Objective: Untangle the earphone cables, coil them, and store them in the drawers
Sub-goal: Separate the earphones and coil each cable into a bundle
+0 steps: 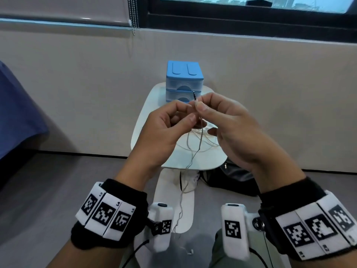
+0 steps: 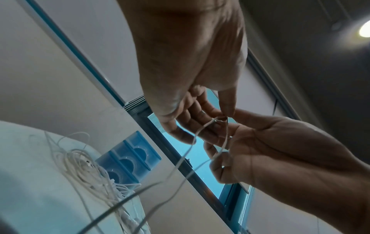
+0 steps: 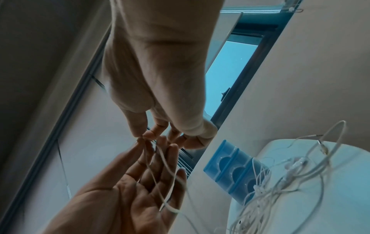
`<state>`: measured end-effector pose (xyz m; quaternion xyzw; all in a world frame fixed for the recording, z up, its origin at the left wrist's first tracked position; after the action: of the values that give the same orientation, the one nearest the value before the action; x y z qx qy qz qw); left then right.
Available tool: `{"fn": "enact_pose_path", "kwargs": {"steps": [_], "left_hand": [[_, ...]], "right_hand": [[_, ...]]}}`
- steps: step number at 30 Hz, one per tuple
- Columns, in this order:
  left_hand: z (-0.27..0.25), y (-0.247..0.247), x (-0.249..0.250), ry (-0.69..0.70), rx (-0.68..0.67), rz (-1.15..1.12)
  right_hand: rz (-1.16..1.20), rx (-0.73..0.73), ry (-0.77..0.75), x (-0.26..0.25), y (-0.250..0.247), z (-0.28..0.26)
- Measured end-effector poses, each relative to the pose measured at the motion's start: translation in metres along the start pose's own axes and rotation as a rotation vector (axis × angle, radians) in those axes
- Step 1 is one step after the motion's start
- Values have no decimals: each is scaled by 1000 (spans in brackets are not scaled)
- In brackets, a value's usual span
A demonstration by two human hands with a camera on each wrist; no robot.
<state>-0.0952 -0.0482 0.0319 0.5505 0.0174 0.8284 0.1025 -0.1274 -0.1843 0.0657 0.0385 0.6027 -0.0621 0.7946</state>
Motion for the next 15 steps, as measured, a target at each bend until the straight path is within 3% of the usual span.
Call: {"fn": "enact_pose_path", "kwargs": {"steps": [6, 11, 15], "left_hand": [[-5, 6, -7, -144, -67, -77], [-6, 5, -8, -308, -124, -295], [-5, 9, -10, -317, -177, -254]], "right_hand": [[-40, -22, 76, 17, -1, -1], [2, -35, 86, 21, 0, 2], [56, -16, 79, 17, 6, 7]]}}
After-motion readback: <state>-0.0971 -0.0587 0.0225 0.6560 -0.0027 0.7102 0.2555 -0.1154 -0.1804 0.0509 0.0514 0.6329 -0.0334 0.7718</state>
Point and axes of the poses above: each hand's wrist, its own z-axis towards the middle knuckle, its own y-axis out of the palm, x = y × z, the point moved 5 cm from there along z, towards the middle knuckle, and after that the axes turned 14 degrees about x, right-handed, at the moved point
